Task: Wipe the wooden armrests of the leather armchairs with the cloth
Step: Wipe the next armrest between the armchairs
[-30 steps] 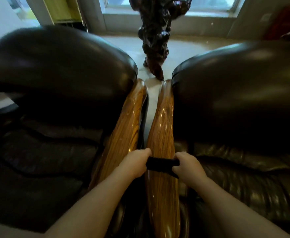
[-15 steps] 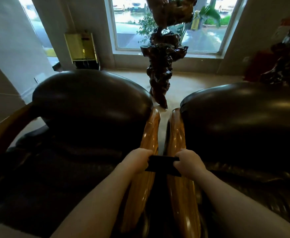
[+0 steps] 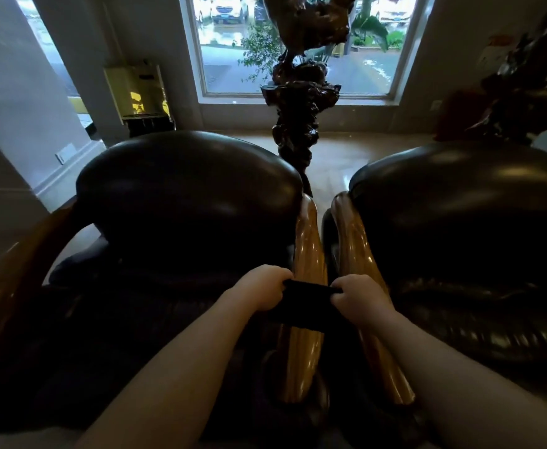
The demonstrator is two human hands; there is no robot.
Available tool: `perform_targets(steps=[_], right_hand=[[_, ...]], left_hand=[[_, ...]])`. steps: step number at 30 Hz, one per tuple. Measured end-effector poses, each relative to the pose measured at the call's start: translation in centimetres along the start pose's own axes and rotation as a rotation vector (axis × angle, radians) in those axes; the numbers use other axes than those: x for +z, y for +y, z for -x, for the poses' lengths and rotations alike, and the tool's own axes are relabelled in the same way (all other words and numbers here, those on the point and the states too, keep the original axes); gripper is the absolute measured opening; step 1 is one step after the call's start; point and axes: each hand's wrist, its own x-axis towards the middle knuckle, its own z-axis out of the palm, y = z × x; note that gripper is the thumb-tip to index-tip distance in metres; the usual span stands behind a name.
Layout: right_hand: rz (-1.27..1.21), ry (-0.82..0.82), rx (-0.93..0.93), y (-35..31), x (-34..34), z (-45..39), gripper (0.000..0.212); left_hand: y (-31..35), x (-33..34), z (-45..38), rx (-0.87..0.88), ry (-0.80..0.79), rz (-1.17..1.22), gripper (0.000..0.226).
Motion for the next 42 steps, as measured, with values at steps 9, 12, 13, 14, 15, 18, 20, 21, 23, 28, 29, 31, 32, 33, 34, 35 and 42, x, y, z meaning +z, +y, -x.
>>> perform_targets(steps=[9,12,13,14,15,18,20,21,23,28,29,31,32,33,34,35,42], right_hand=[[-0.02,-0.051,0.062,1.4,3.9,-1.4,0.013],[-0.042,-0.102,0.09,2.3,5.0,-1.9,0.012],[-0.055,-0.122,0.095,2.6,5.4,-2.1,0.011],[-0.062,-0.14,0.099,2.9,5.7,-2.4,0.01],[-0.066,-0.153,0.103,3.2,6.0,-2.6,0.01],[-0.094,-0.173,0.139,4.1,6.7,-3.2,0.012],[-0.096,-0.199,0.166,4.4,7.4,-3.0,0.01],[-0.091,-0.207,0.174,4.5,7.9,-2.9,0.01],[-0.075,-0.221,0.19,4.6,8.8,-2.8,0.011],[-0.066,-0.3,0.216,4.3,11.0,-3.2,0.015],[-0.071,-0.312,0.229,4.1,11.5,-3.2,0.014],[-0.08,-0.314,0.271,3.8,12.5,-3.3,0.012],[-0.074,-0.32,0.289,3.6,13.1,-3.3,0.012],[-0.07,-0.332,0.304,3.5,13.6,-3.4,0.011],[-0.073,-0.347,0.317,3.5,14.1,-3.5,0.011],[-0.081,-0.36,0.327,3.5,14.6,-3.6,0.012],[-0.173,-0.314,0.398,4.9,17.5,-6.4,0.017]], left_hand=[[-2.2,3.6,-0.3,-0.063,-0.098,0.069,0.031],[-2.8,5.1,-0.8,-0.086,-0.136,0.06,0.032],[-2.9,5.5,-1.1,-0.093,-0.143,0.052,0.031],[-3.0,5.9,-1.3,-0.102,-0.15,0.05,0.03],[-3.1,6.4,-1.6,-0.113,-0.158,0.054,0.029],[-3.3,7.8,-2.2,-0.141,-0.197,0.077,0.027],[-3.5,8.8,-2.2,-0.16,-0.231,0.094,0.026],[-3.7,9.1,-2.2,-0.164,-0.249,0.1,0.026],[-4.1,9.7,-2.2,-0.165,-0.285,0.118,0.026],[-6.2,10.7,-2.6,-0.189,-0.379,0.175,0.028],[-6.7,11.0,-2.7,-0.192,-0.397,0.191,0.028],[-7.8,11.6,-2.8,-0.2,-0.433,0.23,0.028],[-8.4,12.0,-2.8,-0.203,-0.451,0.247,0.028],[-8.9,12.5,-2.8,-0.198,-0.47,0.252,0.029],[-9.4,13.0,-3.0,-0.19,-0.488,0.252,0.029],[-9.9,13.4,-3.2,-0.182,-0.502,0.253,0.029],[-12.9,16.1,-5.6,-0.167,-0.49,0.315,0.027]])
